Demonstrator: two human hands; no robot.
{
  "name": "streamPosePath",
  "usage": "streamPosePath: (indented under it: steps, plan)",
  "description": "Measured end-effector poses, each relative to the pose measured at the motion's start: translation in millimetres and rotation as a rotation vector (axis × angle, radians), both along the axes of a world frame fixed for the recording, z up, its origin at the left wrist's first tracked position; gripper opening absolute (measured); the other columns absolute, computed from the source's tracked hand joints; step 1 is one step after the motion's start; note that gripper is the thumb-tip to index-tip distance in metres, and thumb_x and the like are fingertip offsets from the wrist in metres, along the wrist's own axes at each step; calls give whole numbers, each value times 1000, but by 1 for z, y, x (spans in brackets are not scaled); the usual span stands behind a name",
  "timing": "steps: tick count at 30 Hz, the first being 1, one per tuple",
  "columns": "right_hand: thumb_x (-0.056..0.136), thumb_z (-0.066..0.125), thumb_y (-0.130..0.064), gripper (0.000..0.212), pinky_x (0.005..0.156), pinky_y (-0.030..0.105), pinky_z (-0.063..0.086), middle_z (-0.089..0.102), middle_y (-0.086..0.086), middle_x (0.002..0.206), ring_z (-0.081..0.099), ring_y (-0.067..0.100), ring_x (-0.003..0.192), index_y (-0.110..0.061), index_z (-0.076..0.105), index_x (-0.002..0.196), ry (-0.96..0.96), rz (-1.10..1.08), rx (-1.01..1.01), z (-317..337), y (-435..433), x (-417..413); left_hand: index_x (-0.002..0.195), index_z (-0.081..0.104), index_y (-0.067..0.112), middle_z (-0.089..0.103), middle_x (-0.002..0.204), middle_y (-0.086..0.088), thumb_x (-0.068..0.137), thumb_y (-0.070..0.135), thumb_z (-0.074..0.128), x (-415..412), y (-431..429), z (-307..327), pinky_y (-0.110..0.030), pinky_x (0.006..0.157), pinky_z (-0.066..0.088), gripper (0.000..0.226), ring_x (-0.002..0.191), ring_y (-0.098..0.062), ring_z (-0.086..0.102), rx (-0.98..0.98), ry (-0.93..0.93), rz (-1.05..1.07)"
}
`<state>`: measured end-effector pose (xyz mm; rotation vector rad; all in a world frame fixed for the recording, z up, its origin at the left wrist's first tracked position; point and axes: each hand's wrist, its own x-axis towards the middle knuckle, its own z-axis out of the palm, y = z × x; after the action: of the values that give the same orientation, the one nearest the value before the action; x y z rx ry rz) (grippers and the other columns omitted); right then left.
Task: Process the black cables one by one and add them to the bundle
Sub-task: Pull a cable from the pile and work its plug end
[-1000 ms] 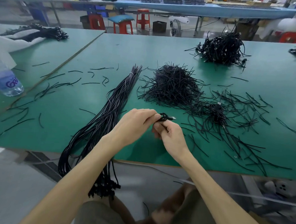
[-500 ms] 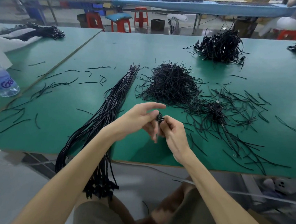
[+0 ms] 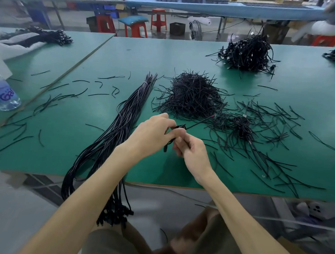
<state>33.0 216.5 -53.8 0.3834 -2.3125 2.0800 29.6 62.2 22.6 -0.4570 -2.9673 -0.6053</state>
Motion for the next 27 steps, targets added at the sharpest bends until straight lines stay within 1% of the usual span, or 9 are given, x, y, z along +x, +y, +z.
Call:
streamPosePath:
  steps: [2, 5, 7, 9, 12, 16, 23, 25, 27]
  plan:
    - [105, 50, -8, 36, 60, 17, 39, 56, -16, 60, 45, 4, 57, -26, 60, 74, 34, 10, 42, 3, -1, 2, 64, 39, 32, 48, 85, 5, 102, 61, 43, -2, 3, -2, -35, 62, 38, 48, 76, -19, 52, -66, 27, 49]
    - [104, 50, -5, 37, 60, 22, 38, 55, -12, 61, 44, 6, 58, -20, 56, 71, 61, 22, 70, 4, -2, 4, 60, 43, 18, 51, 68, 2, 101, 62, 43, -5, 3, -7, -33, 53, 31, 60, 63, -23, 51, -68, -31, 139]
    - [104, 50, -4, 36, 60, 23, 39, 55, -8, 64, 42, 8, 59, -15, 55, 70, 59, 38, 52, 5, -2, 5, 59, 40, 13, 45, 54, 2, 100, 62, 47, -9, 2, -8, -31, 49, 26, 64, 51, -24, 41, 9, -146, 207]
    - [104, 49, -3, 38, 59, 19, 38, 52, -13, 62, 41, 6, 59, -13, 51, 68, 75, 47, 41, 4, -3, 6, 58, 38, 15, 39, 49, 0, 99, 57, 51, -13, 0, -7, -29, 48, 27, 60, 47, -24, 35, 108, -274, 238]
    - [103, 51, -2, 32, 58, 12, 35, 52, -18, 60, 41, 2, 58, -3, 54, 72, 112, 51, 83, 2, -2, 7, 60, 53, 11, 47, 46, -1, 101, 46, 55, -17, -5, -8, -21, 44, 35, 54, 38, -19, 40, 327, -517, 234]
    - [102, 53, -1, 31, 61, 13, 34, 56, -21, 61, 45, 2, 60, -12, 57, 74, 158, 27, 172, 0, -3, 6, 74, 63, 9, 46, 50, 3, 102, 41, 58, -17, -11, -10, -18, 42, 33, 43, 41, -16, 37, 545, -704, 255]
    - [98, 64, -17, 27, 54, 17, 37, 63, -7, 62, 47, 5, 55, -18, 62, 71, 116, -71, 229, -2, -2, 1, 84, 70, -1, 62, 58, 2, 103, 48, 53, -15, -10, -18, -23, 51, 52, 55, 50, -15, 59, 552, -527, 137]
    - [97, 68, -24, 24, 56, 15, 38, 64, -10, 62, 52, 3, 56, -19, 64, 74, 102, -95, 214, 0, 0, 1, 92, 69, 1, 65, 62, 3, 103, 44, 56, -12, -13, -17, -22, 51, 51, 46, 54, -15, 66, 550, -512, 89]
    - [96, 70, -28, 15, 64, 14, 45, 69, -11, 70, 61, 1, 66, -21, 68, 83, 73, -112, 158, 3, 0, 1, 100, 66, 2, 72, 73, 3, 101, 36, 63, -8, -15, -17, -27, 54, 55, 34, 60, -19, 70, 581, -495, 55]
